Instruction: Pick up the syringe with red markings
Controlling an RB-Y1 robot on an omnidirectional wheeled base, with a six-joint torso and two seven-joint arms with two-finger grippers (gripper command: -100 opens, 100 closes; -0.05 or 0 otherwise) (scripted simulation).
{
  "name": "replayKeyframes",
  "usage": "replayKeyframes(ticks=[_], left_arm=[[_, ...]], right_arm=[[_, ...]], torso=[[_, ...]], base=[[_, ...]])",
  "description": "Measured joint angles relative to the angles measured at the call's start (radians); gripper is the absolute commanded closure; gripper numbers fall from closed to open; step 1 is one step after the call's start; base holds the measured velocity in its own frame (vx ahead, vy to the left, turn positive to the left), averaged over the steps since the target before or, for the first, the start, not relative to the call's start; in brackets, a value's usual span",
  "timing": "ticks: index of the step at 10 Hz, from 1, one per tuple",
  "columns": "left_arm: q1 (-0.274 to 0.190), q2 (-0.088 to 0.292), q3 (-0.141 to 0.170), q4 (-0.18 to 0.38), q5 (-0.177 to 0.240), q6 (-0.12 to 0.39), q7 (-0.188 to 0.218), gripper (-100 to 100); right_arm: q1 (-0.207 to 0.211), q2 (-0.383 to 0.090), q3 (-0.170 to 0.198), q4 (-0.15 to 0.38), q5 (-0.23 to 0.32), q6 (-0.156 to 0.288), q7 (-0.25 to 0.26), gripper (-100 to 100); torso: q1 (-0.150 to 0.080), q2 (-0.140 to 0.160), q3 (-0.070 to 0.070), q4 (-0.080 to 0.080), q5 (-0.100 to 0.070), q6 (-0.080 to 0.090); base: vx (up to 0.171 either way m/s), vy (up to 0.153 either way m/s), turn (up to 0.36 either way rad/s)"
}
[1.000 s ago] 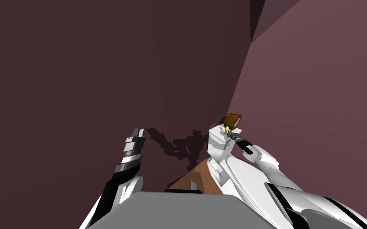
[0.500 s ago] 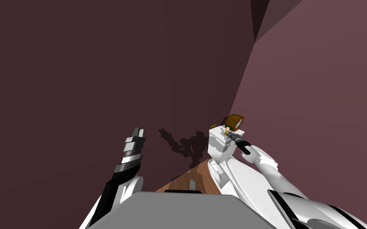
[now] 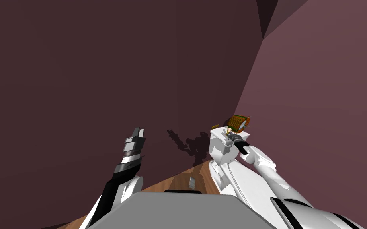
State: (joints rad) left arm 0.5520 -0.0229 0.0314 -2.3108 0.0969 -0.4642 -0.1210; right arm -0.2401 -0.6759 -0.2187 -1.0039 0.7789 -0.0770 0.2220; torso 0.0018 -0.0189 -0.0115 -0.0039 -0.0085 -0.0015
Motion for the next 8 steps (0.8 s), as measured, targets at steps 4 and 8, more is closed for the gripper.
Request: replayKeyframes(ticks=[4, 8], left_arm=[[0.0, 0.0, 0.0, 0.0, 0.0, 0.0, 0.0, 0], [0.0, 0.0, 0.0, 0.0, 0.0, 0.0, 0.0, 0]], right_arm=[[0.03, 0.018, 0.003, -0.067, 0.021, 0.097, -0.021, 100], [0.071, 0.037, 0.012, -0.147, 0.049, 0.193, -0.054, 100]], torso=[[0.003, -0.004, -0.002, -0.001, -0.001, 0.0], [0.0, -0.003, -0.002, -0.001, -0.002, -0.003]], base=[[-0.078, -0.062, 0.158], [-0.08, -0.068, 0.136]])
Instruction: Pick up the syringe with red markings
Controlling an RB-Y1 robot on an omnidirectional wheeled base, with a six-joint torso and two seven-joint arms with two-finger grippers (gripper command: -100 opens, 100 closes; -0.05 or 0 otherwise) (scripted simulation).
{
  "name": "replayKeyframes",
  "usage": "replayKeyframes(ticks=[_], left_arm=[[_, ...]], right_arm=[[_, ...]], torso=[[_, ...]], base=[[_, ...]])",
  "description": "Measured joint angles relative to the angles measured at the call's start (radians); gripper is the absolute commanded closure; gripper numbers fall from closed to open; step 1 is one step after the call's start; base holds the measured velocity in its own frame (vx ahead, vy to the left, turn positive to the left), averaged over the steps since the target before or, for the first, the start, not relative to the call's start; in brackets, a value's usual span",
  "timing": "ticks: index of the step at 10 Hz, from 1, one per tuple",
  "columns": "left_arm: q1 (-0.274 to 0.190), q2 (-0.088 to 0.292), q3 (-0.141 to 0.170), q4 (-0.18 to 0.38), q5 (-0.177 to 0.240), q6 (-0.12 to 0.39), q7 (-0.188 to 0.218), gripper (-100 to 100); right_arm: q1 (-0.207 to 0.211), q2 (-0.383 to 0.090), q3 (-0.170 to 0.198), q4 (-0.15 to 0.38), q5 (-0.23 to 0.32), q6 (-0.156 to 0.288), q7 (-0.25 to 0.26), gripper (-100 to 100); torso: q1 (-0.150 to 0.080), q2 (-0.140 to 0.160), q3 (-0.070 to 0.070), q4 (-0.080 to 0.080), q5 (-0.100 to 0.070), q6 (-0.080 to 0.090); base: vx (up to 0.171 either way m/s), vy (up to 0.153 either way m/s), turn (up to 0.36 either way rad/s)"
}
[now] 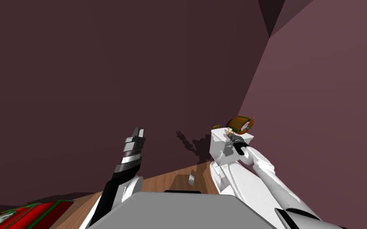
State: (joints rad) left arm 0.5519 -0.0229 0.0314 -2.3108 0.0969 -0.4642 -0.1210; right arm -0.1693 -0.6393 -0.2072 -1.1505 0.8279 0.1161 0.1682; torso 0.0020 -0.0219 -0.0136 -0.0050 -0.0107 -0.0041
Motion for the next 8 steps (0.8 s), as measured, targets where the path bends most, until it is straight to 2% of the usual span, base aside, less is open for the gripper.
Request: replayKeyframes(ticks=[5, 7, 8], left_arm=[[0.0, 0.0, 0.0, 0.0, 0.0, 0.0, 0.0, 0], [0.0, 0.0, 0.0, 0.0, 0.0, 0.0, 0.0, 0], [0.0, 0.0, 0.0, 0.0, 0.0, 0.0, 0.0, 0]], right_arm=[[0.04, 0.018, 0.014, -0.097, 0.023, 0.125, -0.037, 100], [0.069, 0.027, 0.023, -0.152, 0.033, 0.185, -0.056, 100], [0.07, 0.027, 0.023, -0.155, 0.033, 0.191, -0.057, 0]], torso=[[0.002, -0.001, 0.0, 0.001, 0.001, 0.003], [0.0, 0.001, 0.001, 0.001, 0.0, 0.002], [0.002, -0.002, 0.0, 0.0, 0.0, 0.003]], base=[[-0.076, -0.045, 0.132], [-0.063, -0.045, 0.109], [-0.006, -0.005, -0.006]])
